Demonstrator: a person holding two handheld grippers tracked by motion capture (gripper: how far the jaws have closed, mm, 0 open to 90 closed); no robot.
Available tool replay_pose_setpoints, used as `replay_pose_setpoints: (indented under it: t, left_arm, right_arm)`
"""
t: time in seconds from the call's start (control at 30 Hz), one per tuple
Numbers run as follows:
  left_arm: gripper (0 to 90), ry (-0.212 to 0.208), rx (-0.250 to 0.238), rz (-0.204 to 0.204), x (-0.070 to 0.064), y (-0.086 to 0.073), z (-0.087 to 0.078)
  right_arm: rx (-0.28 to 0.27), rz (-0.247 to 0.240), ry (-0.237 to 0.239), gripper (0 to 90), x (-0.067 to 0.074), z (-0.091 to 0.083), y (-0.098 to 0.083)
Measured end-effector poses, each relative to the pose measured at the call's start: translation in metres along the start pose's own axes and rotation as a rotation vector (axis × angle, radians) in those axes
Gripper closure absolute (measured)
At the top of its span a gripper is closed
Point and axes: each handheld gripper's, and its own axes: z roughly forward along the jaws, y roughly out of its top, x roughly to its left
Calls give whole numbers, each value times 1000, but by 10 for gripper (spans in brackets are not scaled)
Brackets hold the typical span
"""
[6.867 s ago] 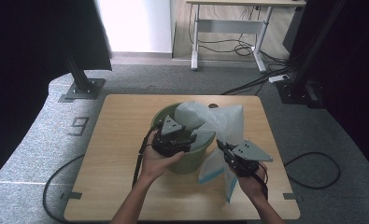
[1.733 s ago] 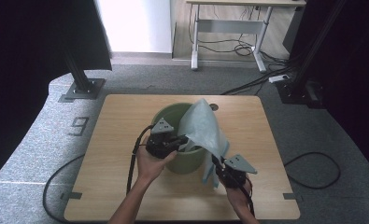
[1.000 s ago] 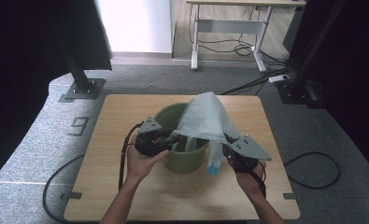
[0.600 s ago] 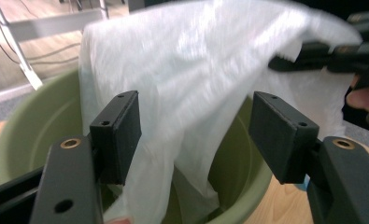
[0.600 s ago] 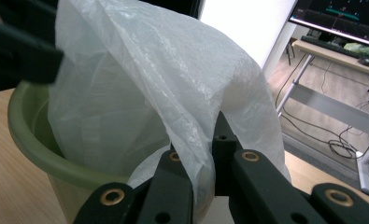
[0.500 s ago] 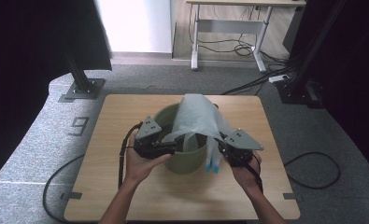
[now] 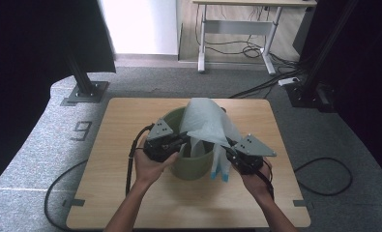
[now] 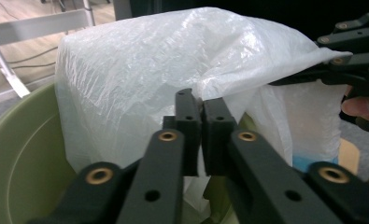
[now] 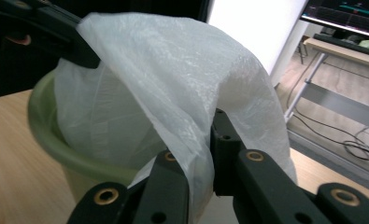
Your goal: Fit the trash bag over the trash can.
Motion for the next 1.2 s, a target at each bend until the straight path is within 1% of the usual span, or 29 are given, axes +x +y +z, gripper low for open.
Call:
replay_pose_setpoints:
  t: [0.07, 0.1, 0.17, 0.2, 0.23, 0.27, 0.33, 0.37, 0.4, 0.47, 0.5, 0.57, 0.63, 0.67, 0.8, 0.87, 0.93, 1.0, 1.13, 1.2]
  left_arm:
    - [895, -35, -4, -25, 8, -3, -2]
    - [896, -39, -4, -41, 13, -5, -3]
    - [897, -43, -8, -74, 20, -8, -4]
    - [898, -35, -12, -92, 23, -9, -5]
    - [898, -31, -13, -103, 26, -11, -6]
    - [898, -23, -14, -114, 29, -12, -7]
    - [898, 1, -10, -127, 34, -15, -11]
    - [898, 13, -4, -132, 38, -17, -13]
    - [898, 24, -3, -140, 43, -19, -16]
    - [897, 33, -7, -171, 54, -23, -22]
    - [897, 30, -15, -197, 61, -27, -26]
    - [897, 28, -31, -215, 68, -32, -31]
    - [897, 56, -31, -205, 72, -36, -37]
    - [897, 59, -32, -209, 74, -37, -39]
    - [896, 70, -35, -236, 82, -42, -45]
    - [896, 72, -28, -239, 84, -43, -44]
    - [895, 75, -25, -236, 85, -43, -43]
    - [895, 74, -29, -239, 86, -42, -43]
    - [895, 90, -26, -243, 92, -44, -45]
    - [895, 88, -32, -249, 95, -45, -47]
  right_arm:
    - [-11, 16, 27, 820, -2, -4, -4]
    - [-15, 27, 44, 806, -3, -6, -6]
    - [-25, 33, 63, 767, -4, -8, -9]
    - [-32, 31, 69, 722, -4, -9, -11]
    - [-46, 22, 73, 650, -3, -11, -12]
    - [-66, 12, 91, 566, -1, -13, -13]
    - [-117, 4, 131, 446, 3, -20, -17]
    - [-142, 15, 162, 416, 2, -25, -19]
    - [-153, 37, 189, 381, 1, -30, -21]
    - [-181, 76, 212, 356, -4, -41, -26]
    - [-186, 82, 212, 351, -5, -45, -28]
    - [-184, 82, 192, 350, -11, -53, -32]
    - [-163, 81, 175, 351, -19, -56, -38]
    - [-149, 84, 166, 351, -24, -56, -41]
    - [-126, 105, 142, 351, -36, -54, -50]
    - [-124, 106, 121, 350, -43, -50, -55]
    - [-115, 123, 110, 341, -50, -45, -60]
    - [-89, 138, 78, 326, -61, -36, -67]
    - [-53, 166, 41, 311, -77, -19, -77]
    - [-60, 192, 43, 312, -83, -14, -78]
